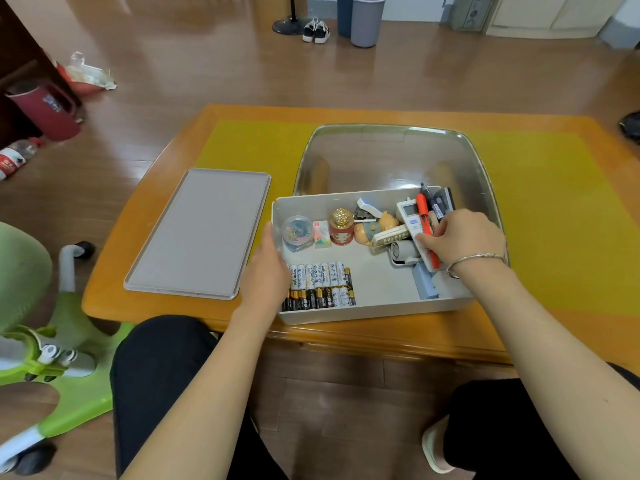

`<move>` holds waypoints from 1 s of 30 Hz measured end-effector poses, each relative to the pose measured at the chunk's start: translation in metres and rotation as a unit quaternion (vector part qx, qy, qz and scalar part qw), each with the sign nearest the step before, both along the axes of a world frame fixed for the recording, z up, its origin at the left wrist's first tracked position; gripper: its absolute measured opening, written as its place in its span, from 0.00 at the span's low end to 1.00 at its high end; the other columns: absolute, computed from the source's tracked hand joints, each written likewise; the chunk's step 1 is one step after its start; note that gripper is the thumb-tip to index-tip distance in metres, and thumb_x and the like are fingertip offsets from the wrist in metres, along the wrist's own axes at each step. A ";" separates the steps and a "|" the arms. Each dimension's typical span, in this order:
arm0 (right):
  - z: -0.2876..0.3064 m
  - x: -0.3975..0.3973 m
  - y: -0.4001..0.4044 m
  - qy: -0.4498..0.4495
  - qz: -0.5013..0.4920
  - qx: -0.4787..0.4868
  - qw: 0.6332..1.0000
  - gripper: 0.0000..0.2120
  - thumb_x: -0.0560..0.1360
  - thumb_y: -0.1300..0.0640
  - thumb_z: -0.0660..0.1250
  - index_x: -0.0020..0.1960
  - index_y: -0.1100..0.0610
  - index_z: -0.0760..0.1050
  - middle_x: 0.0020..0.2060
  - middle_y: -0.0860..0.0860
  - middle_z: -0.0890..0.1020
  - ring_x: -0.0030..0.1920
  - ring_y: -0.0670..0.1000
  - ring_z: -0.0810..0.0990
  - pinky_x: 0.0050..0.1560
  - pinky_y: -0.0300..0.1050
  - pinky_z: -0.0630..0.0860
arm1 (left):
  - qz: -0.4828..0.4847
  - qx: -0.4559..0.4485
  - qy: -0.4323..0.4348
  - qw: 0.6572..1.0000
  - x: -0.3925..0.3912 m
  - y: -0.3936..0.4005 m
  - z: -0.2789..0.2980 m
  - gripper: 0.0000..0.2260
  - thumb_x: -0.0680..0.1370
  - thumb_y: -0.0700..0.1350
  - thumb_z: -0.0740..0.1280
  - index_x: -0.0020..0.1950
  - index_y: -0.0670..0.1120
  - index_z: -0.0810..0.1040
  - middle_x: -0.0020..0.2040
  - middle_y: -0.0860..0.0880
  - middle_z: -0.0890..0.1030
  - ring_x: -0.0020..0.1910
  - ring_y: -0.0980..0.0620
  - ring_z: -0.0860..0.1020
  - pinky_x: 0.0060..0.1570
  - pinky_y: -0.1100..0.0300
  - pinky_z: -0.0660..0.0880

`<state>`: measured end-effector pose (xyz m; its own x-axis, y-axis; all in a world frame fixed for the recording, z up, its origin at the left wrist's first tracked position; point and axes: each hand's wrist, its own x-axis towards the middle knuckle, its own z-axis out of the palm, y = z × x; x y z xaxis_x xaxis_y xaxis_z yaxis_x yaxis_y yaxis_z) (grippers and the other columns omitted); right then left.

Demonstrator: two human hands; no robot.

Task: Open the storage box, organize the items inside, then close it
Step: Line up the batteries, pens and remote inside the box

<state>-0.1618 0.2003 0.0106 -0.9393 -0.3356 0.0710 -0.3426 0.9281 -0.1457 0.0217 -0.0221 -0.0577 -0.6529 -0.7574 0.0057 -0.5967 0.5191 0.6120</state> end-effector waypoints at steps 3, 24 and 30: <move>0.000 -0.002 0.011 0.007 -0.015 -0.089 0.996 0.16 0.71 0.40 0.67 0.33 0.51 0.75 0.32 0.49 0.79 0.35 0.53 0.77 0.32 0.40 0.68 | 0.003 0.001 0.003 1.000 -0.001 0.000 -0.001 0.29 0.79 0.41 0.63 0.76 0.53 0.54 0.58 0.48 0.78 0.46 0.49 0.78 0.38 0.53 0.77; -0.006 -0.010 0.020 -0.005 -0.023 -0.091 0.996 0.09 0.68 0.56 0.71 0.33 0.60 0.78 0.31 0.57 0.81 0.30 0.55 0.73 0.28 0.38 0.62 | -0.007 0.021 0.026 0.999 0.002 0.002 0.002 0.29 0.80 0.42 0.62 0.76 0.55 0.53 0.60 0.47 0.78 0.46 0.48 0.78 0.37 0.56 0.74; -0.007 -0.010 0.023 0.020 -0.004 -0.154 0.988 0.05 0.67 0.62 0.67 0.35 0.63 0.79 0.31 0.58 0.81 0.33 0.57 0.77 0.33 0.42 0.72 | -0.016 0.020 0.039 0.999 0.003 0.002 0.002 0.28 0.80 0.43 0.62 0.76 0.53 0.55 0.58 0.47 0.79 0.43 0.52 0.76 0.35 0.57 0.72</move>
